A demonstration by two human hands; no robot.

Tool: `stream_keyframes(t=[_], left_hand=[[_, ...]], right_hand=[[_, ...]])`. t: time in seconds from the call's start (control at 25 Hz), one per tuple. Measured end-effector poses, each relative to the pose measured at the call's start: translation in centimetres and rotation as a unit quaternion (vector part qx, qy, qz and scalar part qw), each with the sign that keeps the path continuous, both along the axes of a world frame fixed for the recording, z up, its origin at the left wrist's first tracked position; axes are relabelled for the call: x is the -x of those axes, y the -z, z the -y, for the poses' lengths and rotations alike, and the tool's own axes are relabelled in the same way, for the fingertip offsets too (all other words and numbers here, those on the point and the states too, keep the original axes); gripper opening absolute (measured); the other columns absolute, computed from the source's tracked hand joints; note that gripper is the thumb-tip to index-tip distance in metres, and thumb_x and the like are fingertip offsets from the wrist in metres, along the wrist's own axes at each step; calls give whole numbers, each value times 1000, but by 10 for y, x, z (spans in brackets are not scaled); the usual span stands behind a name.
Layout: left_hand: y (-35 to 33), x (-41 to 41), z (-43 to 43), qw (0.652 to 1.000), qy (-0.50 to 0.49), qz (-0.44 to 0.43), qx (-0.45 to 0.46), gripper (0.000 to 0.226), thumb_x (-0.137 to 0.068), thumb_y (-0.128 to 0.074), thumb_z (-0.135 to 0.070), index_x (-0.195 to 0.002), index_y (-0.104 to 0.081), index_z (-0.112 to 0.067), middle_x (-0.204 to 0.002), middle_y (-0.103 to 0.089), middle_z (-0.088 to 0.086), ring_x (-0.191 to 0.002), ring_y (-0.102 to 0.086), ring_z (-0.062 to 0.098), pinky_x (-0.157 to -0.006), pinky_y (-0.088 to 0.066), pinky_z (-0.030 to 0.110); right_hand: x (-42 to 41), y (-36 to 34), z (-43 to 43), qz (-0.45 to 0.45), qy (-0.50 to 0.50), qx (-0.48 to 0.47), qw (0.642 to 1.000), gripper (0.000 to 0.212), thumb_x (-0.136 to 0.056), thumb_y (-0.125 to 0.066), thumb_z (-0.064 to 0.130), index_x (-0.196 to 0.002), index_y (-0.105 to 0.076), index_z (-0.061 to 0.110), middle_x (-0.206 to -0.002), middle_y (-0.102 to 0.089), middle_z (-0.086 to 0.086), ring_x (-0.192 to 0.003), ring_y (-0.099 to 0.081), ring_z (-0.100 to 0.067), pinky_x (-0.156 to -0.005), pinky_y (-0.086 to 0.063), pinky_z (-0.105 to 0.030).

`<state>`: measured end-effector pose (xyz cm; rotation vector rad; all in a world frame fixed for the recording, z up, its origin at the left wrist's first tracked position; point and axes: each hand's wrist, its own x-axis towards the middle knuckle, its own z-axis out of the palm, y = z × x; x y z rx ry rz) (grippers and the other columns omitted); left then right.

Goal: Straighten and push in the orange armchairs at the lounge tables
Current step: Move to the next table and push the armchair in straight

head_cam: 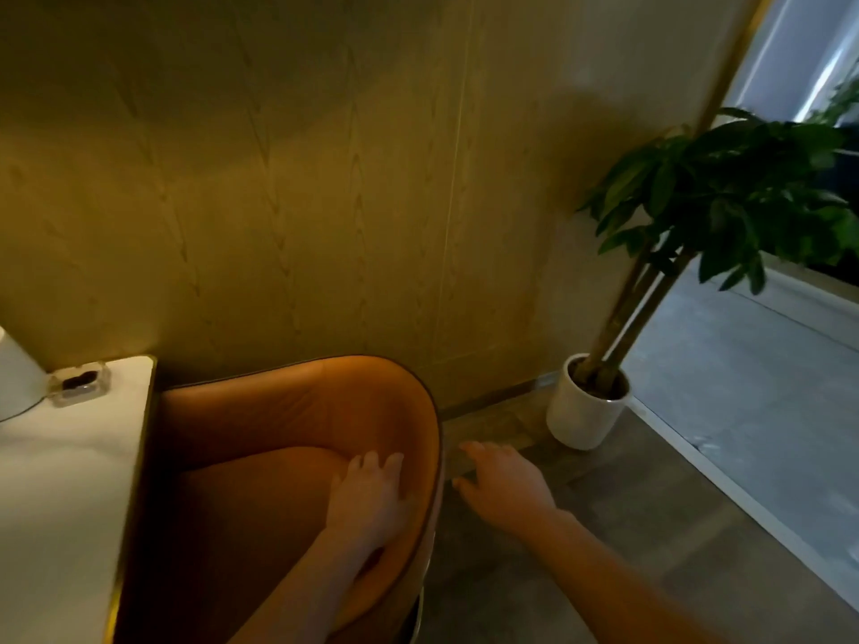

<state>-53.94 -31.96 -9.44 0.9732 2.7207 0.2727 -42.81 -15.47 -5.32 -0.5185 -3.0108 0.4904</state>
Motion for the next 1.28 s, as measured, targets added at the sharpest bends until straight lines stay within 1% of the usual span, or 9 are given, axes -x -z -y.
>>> stream_keyframes(t=[0.32, 0.48, 0.56, 0.64, 0.76, 0.88, 1.0, 1.16, 1.28], left_hand=[[16, 84, -101, 994, -98, 43, 13, 60, -95, -43, -52, -150, -26, -31, -146, -39, 7, -137, -35, 30, -110, -33, 50], [18, 112, -119, 986, -157, 59, 11, 58, -95, -42, -52, -147, -29, -30, -143, -41, 8, -133, -37, 30, -108, -34, 49], [24, 123, -124, 980, -188, 67, 22, 55, -95, -42, -51, -144, -33, -28, -142, -42, 8, -132, -38, 30, -108, -33, 49], [32, 132, -129, 971, -225, 76, 30, 55, -94, -43, -51, -143, -35, -26, -144, -41, 9, -134, -37, 32, -110, -32, 52], [50, 144, -144, 952, -289, 86, 53, 59, -94, -42, -52, -144, -34, -22, -146, -40, 13, -135, -35, 35, -109, -31, 55], [66, 158, -167, 920, -372, 110, 55, 60, -95, -40, -53, -147, -32, -24, -147, -39, 14, -134, -35, 37, -108, -31, 55], [74, 169, -200, 864, -483, 136, 45, 60, -97, -40, -54, -148, -33, -24, -148, -38, 14, -134, -36, 37, -108, -33, 53], [81, 165, -234, 791, -591, 155, 33, 66, -92, -32, -61, -147, -33, -24, -146, -42, 12, -133, -41, 33, -109, -33, 52], [94, 154, -249, 747, -644, 162, 22, 57, -97, -37, -53, -148, -32, -26, -144, -45, 10, -130, -43, 31, -108, -34, 51]], right_hand=[[130, 14, -106, 63, -96, 4, 993, 37, -98, -53, 38, -133, -49, 26, -130, -57, 2, -119, -53, -14, -92, -45, -29], [194, 32, -132, 116, -156, 12, 981, 31, -96, -50, 40, -124, -56, 28, -122, -62, 1, -108, -59, -17, -83, -47, -31], [225, 48, -139, 153, -205, -3, 967, 29, -95, -48, 38, -120, -57, 26, -117, -63, -3, -103, -61, -20, -80, -49, -33], [259, 64, -144, 185, -273, -35, 943, 30, -95, -46, 35, -119, -57, 21, -117, -62, -9, -104, -61, -27, -81, -48, -36], [307, 82, -146, 214, -376, -85, 897, 35, -98, -45, 34, -128, -52, 17, -125, -59, -13, -109, -58, -32, -87, -50, -42], [348, 105, -146, 222, -461, -93, 854, 38, -99, -45, 34, -133, -50, 19, -128, -59, -11, -113, -58, -31, -89, -47, -41], [380, 128, -163, 221, -554, -101, 797, 36, -100, -45, 36, -132, -53, 22, -125, -62, -8, -113, -59, -27, -88, -46, -37], [402, 146, -182, 189, -657, -92, 724, 30, -96, -48, 37, -118, -60, 20, -118, -62, -6, -108, -58, -24, -87, -46, -35], [411, 149, -186, 159, -699, -81, 692, 29, -97, -46, 38, -108, -63, 18, -109, -64, -5, -102, -59, -21, -84, -48, -36]])
